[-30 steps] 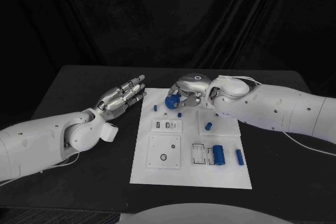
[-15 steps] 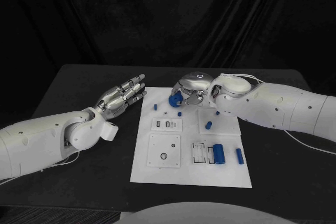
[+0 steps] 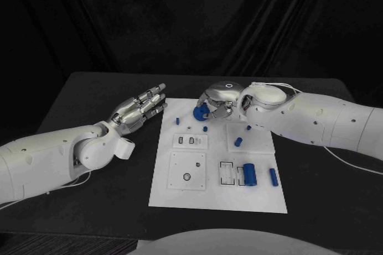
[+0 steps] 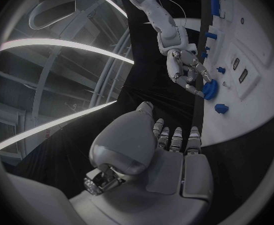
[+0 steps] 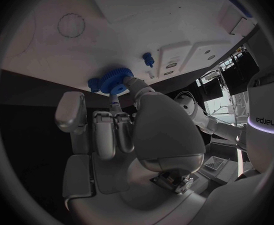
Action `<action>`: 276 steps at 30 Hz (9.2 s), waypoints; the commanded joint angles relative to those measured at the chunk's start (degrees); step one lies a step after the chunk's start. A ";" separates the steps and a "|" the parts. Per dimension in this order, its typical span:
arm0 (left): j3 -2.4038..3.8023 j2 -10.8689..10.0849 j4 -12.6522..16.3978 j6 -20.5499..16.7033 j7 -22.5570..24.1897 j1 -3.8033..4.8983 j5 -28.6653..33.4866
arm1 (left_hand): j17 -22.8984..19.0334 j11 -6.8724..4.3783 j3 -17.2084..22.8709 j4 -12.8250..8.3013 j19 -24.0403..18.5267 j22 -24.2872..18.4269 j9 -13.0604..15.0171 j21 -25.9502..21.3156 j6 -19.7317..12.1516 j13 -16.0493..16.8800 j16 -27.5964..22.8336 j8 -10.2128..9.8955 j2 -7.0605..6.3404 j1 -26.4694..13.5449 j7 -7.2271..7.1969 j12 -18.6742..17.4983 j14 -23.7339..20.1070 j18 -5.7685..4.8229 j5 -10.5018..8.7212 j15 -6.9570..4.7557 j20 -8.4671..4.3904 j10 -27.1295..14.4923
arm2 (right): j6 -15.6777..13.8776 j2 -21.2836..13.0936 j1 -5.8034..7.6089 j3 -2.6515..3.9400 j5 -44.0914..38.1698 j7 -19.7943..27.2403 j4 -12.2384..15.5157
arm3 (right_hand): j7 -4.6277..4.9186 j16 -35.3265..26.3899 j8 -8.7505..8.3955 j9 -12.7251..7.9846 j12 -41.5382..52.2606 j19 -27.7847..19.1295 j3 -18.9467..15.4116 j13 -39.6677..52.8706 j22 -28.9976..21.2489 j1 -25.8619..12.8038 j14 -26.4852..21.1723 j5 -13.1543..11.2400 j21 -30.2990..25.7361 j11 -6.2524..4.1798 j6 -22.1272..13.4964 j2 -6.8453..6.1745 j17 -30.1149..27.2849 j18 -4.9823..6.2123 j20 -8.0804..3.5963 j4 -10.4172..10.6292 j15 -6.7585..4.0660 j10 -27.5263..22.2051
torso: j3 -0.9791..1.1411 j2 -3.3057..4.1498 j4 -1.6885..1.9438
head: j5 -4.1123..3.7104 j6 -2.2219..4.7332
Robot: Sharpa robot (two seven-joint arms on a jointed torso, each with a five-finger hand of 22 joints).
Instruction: Assemble the parts on the task board
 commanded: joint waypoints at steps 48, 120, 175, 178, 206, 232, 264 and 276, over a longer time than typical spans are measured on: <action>0.03 -1.04 0.87 0.73 1.36 -0.09 -0.23 | -0.05 0.79 0.83 -0.16 0.15 -0.10 0.14 -0.33 0.49 -0.06 -0.21 0.48 -0.29 0.78 0.64 -0.37 -0.02 0.83 0.62 0.81 0.57 0.02 | -11.54 -29.12 4.56 -0.06 8.72 -4.33 18.18 | -3.89 0.15 2.07 -2.86 0.15 9.64 -4.64 15.05 13.11 -2.74 6.07 -13.40 17.94 -2.90 -4.75 -1.61 15.10 -3.38 -2.73 7.67 -2.50 6.07 | -0.35 -0.62 -0.53 | 0.88 0.01; 0.02 -1.03 0.58 1.89 0.47 -0.41 -0.23 | -0.05 1.14 1.42 -0.34 0.15 -0.10 0.17 -0.33 0.87 -0.06 -0.21 0.62 -0.36 1.00 0.98 -0.37 -0.02 0.65 0.76 1.11 0.63 0.02 | -9.49 -26.60 -4.60 -0.09 5.85 -2.14 9.84 | -2.49 0.15 2.30 -0.27 0.15 9.44 -5.19 15.05 13.15 0.98 6.07 -10.30 18.88 -1.91 -2.73 -3.89 15.10 -3.45 -2.26 13.23 -1.78 6.07 | -0.33 -0.58 -0.48 | -0.26 -0.24; 0.02 -1.17 0.45 2.38 -0.17 -0.51 -0.23 | -0.05 1.22 1.62 -0.34 0.15 -0.10 0.15 -0.33 0.80 -0.06 -0.21 0.60 -0.38 0.98 1.04 -0.37 -0.02 0.59 0.74 1.23 0.68 0.02 | -17.13 -26.08 -4.58 -0.05 9.35 1.22 13.41 | -2.40 0.15 8.10 8.51 0.15 8.58 -2.72 15.05 12.66 5.36 6.07 2.24 17.39 -1.91 3.61 0.48 15.10 -3.07 -2.23 7.23 -1.79 6.07 | -0.34 -0.61 -0.49 | 0.25 -0.83; 0.02 -1.17 0.47 2.36 -0.18 -0.51 -0.23 | -0.05 1.24 1.64 -0.34 0.15 -0.10 0.16 -0.33 0.87 -0.06 -0.21 0.61 -0.39 0.98 1.05 -0.37 -0.02 0.58 0.75 1.24 0.69 0.02 | -17.38 -26.73 -3.26 -0.05 9.60 0.87 17.55 | -2.19 0.15 8.11 8.72 0.15 8.55 -2.77 15.05 12.63 5.23 6.07 2.56 17.32 -1.77 3.56 0.31 15.10 -3.06 -2.19 7.13 -1.71 6.07 | -0.33 -0.60 -0.55 | 0.32 -0.93; 0.02 -0.57 0.54 2.55 -0.30 -0.51 -0.23 | -0.05 1.29 1.73 -0.37 0.15 -0.10 0.16 -0.33 0.88 -0.06 -0.21 0.62 -0.40 1.00 1.07 -0.37 -0.02 0.57 0.80 1.27 0.70 0.02 | -9.03 -14.55 -5.84 -0.04 9.80 -1.48 21.88 | -1.55 0.15 8.28 9.69 0.15 7.92 -2.56 15.05 12.18 4.96 6.07 3.69 16.02 -0.90 3.80 0.14 15.10 -2.74 -1.75 6.23 -1.06 6.07 | -0.47 -0.65 -0.40 | 0.11 -0.78; 0.02 0.04 0.09 3.24 -0.78 -0.51 -0.23 | -0.05 1.35 1.89 -0.41 0.15 -0.10 0.17 -0.33 0.93 -0.05 -0.21 0.64 -0.35 1.03 1.13 -0.37 -0.02 0.55 0.86 1.33 0.73 0.03 | -7.33 -11.34 -7.51 -0.04 9.13 -3.61 19.25 | -1.14 0.15 7.85 10.04 0.15 7.63 -2.37 15.05 11.97 4.75 6.07 3.82 15.41 -0.43 3.28 -0.08 15.10 -2.60 -1.32 5.51 -0.60 6.07 | -0.27 -0.59 -0.47 | 0.44 -1.80; 0.02 0.52 -0.42 4.00 -1.28 -0.54 -0.23 | -0.05 1.53 2.18 -0.43 0.15 -0.10 0.27 -0.33 1.58 -0.05 -0.21 0.81 -0.26 1.04 1.40 -0.37 -0.02 0.51 0.89 1.40 0.77 0.02 | -5.23 -10.24 -7.97 -0.04 6.79 -5.96 18.22 | -0.82 0.15 5.60 10.49 0.15 7.26 -1.62 15.05 11.73 4.02 6.07 4.29 14.58 -0.50 -0.43 -0.75 15.10 -2.38 -1.08 3.84 -0.60 6.07 | -0.37 -0.62 -0.52 | 0.42 -2.35; 0.02 0.65 -0.58 4.13 -1.41 -0.58 -0.23 | -0.05 1.62 2.29 -0.42 0.15 -0.10 0.32 -0.33 1.92 -0.06 -0.21 0.91 -0.26 1.04 1.50 -0.37 -0.02 0.49 0.89 1.41 0.78 0.02 | -3.97 -10.04 -8.08 -0.04 6.77 -6.60 18.15 | -0.77 0.15 2.67 9.78 0.15 7.05 -1.22 15.05 11.59 3.06 6.07 -2.39 14.01 -0.44 -4.44 -1.34 15.10 -2.29 -1.03 2.67 -0.55 6.07 | -0.42 -0.61 -0.45 | 0.37 -2.35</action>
